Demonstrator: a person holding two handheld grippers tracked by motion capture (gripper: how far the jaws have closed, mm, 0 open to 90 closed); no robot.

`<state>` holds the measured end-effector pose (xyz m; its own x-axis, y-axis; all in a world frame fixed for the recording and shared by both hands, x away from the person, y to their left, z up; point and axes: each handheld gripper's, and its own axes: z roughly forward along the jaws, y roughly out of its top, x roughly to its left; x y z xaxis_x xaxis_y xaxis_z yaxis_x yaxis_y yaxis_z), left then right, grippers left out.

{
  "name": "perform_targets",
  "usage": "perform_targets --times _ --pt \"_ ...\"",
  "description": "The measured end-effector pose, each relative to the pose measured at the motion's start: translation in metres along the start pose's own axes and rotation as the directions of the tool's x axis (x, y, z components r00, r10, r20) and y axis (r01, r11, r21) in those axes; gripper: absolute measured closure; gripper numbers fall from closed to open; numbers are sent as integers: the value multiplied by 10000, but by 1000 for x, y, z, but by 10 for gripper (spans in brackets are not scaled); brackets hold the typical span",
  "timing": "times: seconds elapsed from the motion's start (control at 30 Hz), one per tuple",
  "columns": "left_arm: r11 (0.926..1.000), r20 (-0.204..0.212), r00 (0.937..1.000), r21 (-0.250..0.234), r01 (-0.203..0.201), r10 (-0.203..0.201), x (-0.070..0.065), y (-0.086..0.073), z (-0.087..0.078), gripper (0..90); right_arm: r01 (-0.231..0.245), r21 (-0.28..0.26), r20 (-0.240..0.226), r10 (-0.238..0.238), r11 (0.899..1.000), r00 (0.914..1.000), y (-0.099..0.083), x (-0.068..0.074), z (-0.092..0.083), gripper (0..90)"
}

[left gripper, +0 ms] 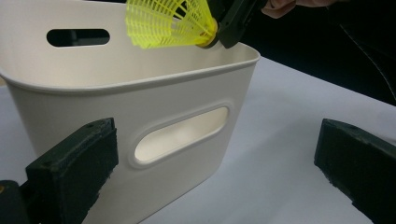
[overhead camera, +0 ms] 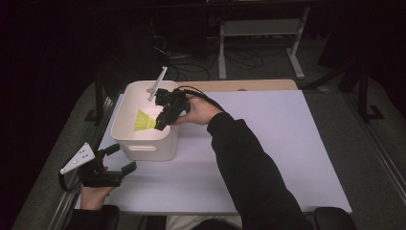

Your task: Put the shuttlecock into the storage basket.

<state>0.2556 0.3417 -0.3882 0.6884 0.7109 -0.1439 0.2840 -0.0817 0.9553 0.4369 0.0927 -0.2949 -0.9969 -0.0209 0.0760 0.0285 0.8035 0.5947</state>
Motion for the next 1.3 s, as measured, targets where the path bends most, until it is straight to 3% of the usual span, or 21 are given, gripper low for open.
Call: perform_targets --times 0.77,0.83,1.07,1.3 --pt "10000 40 10000 20 -40 40 0 0 1 0 -109 798 -161 122 9967 9998 -1 -5 25 628" --pt "10000 39 10000 27 -50 50 0 0 1 0 -305 644 -181 317 9975 9993 -1 -6 23 525" --pt "9999 49 10000 78 -68 68 1 0 1 0 -593 429 -41 596 9973 9982 -2 -8 17 410" --pt "10000 25 10000 57 -38 38 0 0 0 0 -782 263 118 779 9966 9969 -3 -7 8 214"
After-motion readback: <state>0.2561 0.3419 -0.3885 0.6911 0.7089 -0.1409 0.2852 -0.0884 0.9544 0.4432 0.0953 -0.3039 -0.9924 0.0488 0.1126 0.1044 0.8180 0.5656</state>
